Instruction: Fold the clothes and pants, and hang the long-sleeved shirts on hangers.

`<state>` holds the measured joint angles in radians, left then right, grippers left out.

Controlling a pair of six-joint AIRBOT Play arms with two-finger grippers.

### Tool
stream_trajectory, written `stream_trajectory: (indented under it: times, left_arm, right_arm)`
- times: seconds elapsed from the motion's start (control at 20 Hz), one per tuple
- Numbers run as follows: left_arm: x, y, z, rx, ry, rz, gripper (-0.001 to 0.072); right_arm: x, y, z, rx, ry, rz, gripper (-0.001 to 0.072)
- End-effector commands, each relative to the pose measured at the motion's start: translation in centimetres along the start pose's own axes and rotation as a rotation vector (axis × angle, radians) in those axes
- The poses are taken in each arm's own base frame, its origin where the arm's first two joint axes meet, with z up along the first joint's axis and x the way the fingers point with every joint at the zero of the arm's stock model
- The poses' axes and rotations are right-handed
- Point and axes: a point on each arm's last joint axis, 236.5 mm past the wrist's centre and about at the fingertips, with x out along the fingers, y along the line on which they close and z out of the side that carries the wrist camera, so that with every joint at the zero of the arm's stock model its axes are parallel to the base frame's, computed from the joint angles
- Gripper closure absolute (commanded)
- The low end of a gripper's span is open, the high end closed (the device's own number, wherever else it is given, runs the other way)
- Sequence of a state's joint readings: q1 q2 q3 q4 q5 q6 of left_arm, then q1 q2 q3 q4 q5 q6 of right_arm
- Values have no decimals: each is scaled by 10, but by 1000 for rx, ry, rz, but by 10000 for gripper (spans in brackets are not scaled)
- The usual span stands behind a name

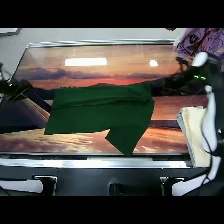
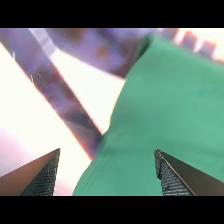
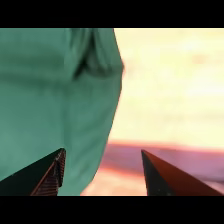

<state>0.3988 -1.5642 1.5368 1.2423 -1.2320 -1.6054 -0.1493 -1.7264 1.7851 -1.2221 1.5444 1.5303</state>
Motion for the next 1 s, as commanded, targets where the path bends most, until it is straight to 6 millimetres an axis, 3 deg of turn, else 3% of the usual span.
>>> stream_trajectory:
  times: [0.0, 0.1, 0.2, 0.45, 0.55, 0.8, 0.85, 0.95]
  left_arm:
    - [-16, 41, -56, -149, 4, -1, 28]
    - [-8, 54, -94, -205, 36, 4, 28]
    - [1, 58, -119, -219, 84, 10, 28]
    - [6, 58, -125, -221, 103, 10, 28]
    - [6, 58, -125, -221, 103, 10, 28]
    - [5, 55, -129, -228, 124, 2, 28]
    - [5, 51, -133, -235, 140, -13, 28]
    - [6, 47, -133, -200, 140, -36, 26]
  right_arm:
    - [-1, 10, -63, 70, 32, 254, 163]
    - [28, 19, -116, 117, 89, 296, 163]
    - [58, 34, -160, 168, 109, 350, 163]
    - [115, 69, -224, 237, 149, 414, 165]
    - [131, 76, -232, 213, 140, 373, 166]
    - [152, 90, -223, 246, 85, 336, 207]
    - [154, 92, -224, 267, 96, 350, 282]
    - [156, 92, -219, 267, 80, 356, 516]
